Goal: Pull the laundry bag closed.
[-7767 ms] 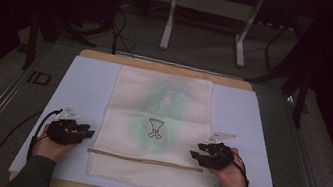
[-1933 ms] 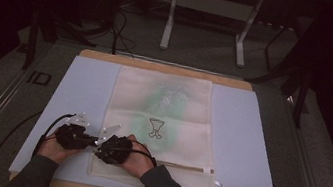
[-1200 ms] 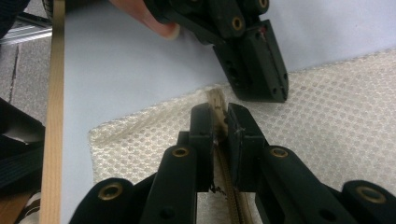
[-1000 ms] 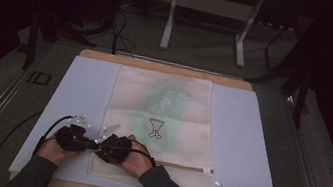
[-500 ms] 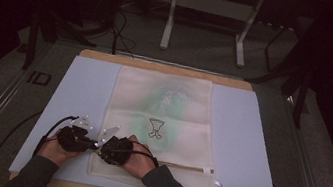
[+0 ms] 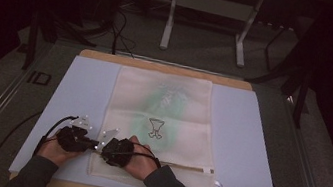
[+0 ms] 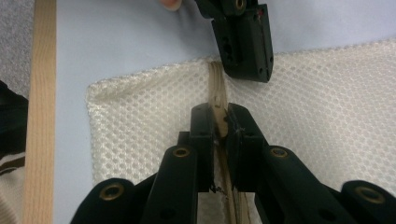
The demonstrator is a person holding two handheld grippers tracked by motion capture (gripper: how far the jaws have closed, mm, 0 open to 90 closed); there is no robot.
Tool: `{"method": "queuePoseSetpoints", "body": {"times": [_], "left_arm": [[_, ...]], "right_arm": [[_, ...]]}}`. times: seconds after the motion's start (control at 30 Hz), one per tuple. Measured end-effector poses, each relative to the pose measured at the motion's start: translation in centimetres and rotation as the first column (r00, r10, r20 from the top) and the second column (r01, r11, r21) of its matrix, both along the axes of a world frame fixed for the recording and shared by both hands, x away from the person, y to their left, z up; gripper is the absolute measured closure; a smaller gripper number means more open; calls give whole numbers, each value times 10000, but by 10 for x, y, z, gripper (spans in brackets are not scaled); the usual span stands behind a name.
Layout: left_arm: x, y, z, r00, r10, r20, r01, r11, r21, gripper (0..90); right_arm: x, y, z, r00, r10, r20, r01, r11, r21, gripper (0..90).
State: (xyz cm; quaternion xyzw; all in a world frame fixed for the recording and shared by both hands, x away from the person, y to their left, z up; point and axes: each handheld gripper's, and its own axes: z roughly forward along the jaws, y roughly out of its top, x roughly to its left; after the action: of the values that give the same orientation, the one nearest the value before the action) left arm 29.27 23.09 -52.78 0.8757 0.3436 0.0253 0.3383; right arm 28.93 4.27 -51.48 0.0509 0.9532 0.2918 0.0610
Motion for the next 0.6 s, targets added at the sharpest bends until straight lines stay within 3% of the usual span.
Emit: {"method": "queuePoseSetpoints", "body": {"times": [0.6], "left_arm": [[0, 0, 0, 10000, 12, -31, -12, 10000, 44, 900]], "right_arm": [[-2, -11, 7, 9999, -31, 100, 33, 9999, -160, 818]]}}
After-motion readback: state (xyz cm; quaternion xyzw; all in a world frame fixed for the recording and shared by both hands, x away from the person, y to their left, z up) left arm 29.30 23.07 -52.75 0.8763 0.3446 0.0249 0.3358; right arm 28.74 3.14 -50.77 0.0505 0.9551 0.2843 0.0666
